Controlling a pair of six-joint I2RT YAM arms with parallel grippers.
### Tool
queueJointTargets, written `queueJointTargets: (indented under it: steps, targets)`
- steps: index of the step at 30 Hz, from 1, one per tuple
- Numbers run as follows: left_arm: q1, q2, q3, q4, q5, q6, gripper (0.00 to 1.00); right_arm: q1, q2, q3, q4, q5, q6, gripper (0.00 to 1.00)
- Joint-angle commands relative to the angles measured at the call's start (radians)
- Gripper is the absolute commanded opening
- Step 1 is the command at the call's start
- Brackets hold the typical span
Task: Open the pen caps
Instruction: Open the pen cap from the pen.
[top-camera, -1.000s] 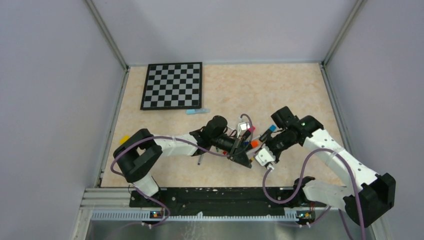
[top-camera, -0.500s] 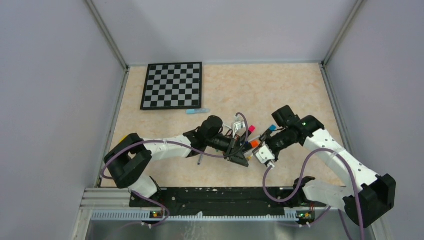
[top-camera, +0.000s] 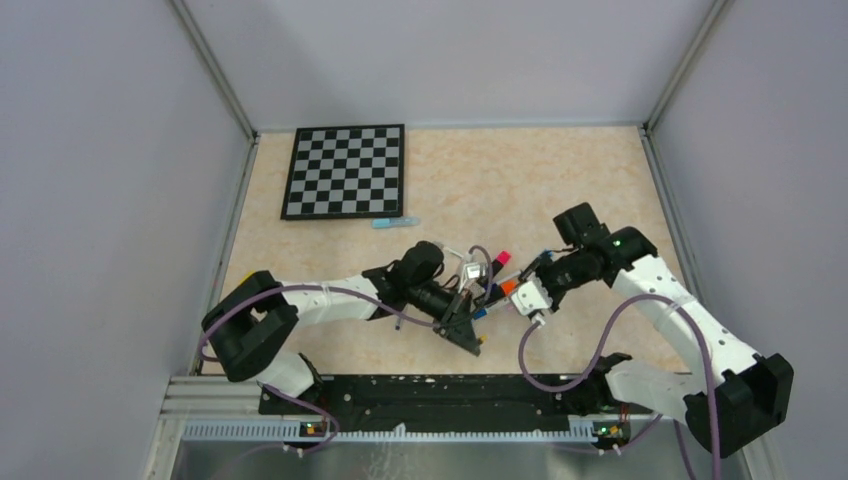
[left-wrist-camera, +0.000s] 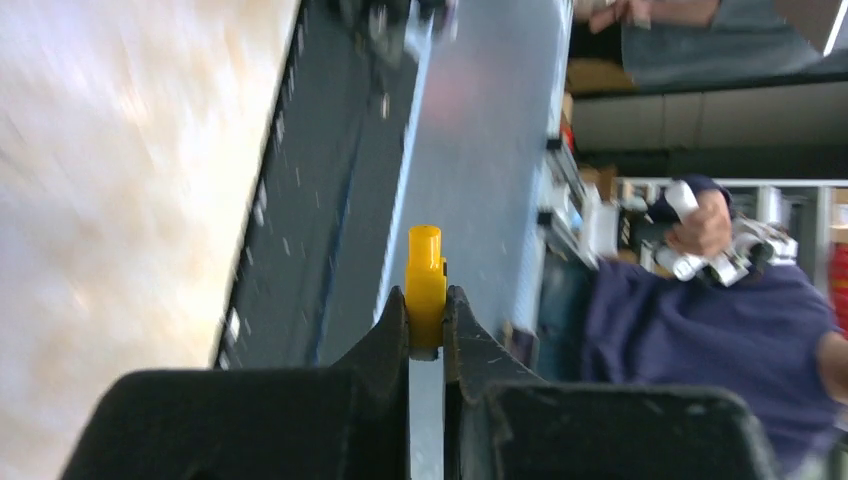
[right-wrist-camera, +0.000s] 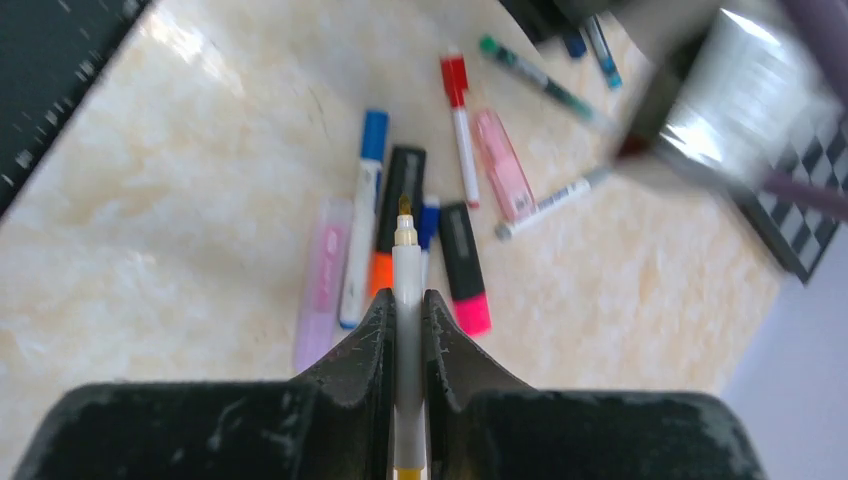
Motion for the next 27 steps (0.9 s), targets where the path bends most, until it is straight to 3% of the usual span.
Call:
queueJointTargets:
  steps: [1,8,14,21,27]
  targets:
    - [-0.017,-0.031,-0.068,-0.281,0.145,0.039,0.00,-0.053,-0.018,0.078,0.056,0.132,0.007,0.00]
    - [-0.016,-0.100,-0.077,-0.301,0.099,0.054,0.00,-0.075,-0.030,0.031,0.103,0.104,0.069,0.00]
    - [-0.013,-0.229,-0.046,-0.325,-0.171,0.138,0.00,-0.155,-0.077,-0.088,0.259,-0.052,0.337,0.00]
    - [-0.006,-0.326,-0.101,-0.137,-0.555,0.174,0.00,-0.314,-0.154,-0.278,0.760,-0.188,1.132,0.00]
    - [0.011,-0.342,-0.106,0.009,-0.800,0.251,0.00,-0.361,-0.148,-0.324,0.925,-0.112,1.434,0.00]
